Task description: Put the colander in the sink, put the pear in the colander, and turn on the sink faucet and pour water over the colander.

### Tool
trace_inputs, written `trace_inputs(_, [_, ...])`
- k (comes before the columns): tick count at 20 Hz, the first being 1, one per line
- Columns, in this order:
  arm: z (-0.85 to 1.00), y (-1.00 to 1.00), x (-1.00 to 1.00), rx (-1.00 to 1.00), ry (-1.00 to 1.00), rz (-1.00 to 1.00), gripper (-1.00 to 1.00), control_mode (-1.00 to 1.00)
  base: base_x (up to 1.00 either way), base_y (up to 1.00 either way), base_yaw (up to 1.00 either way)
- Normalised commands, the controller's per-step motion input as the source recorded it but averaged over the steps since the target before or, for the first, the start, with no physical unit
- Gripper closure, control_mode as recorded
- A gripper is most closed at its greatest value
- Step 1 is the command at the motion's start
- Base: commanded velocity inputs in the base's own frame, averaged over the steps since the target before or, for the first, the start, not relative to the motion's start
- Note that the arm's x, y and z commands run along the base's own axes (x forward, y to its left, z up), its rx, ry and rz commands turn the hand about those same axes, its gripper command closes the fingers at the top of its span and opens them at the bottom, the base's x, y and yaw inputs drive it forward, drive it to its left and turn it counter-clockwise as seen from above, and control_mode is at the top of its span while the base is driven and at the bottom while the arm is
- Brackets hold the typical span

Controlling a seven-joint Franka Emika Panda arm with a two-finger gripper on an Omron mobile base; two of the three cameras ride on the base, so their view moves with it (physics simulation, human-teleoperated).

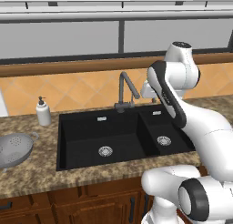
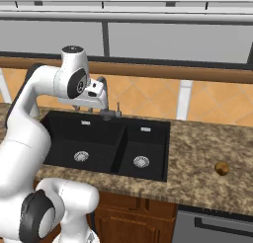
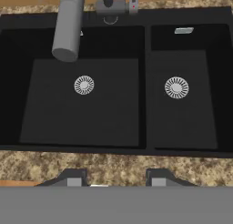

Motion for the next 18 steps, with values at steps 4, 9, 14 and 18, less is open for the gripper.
trace_inputs(4, [0.0, 0.0, -0.27, 0.0, -0.09, 0.0, -1.0, -1.0, 0.0, 0.0, 0.0])
trace_inputs(9, [0.0, 0.1, -0.83, 0.0, -0.13, 0.0, -1.0, -1.0, 0.0, 0.0, 0.0])
trace_inputs(14, [-0.01, 0.65, -0.68, 0.03, -0.04, 0.0, -1.0, -1.0, 0.0, 0.0, 0.0])
trace_inputs(18, [-0.03, 0.94, -0.26, 0.03, 0.0, 0.0, -1.0, -1.0, 0.0, 0.0, 0.0])
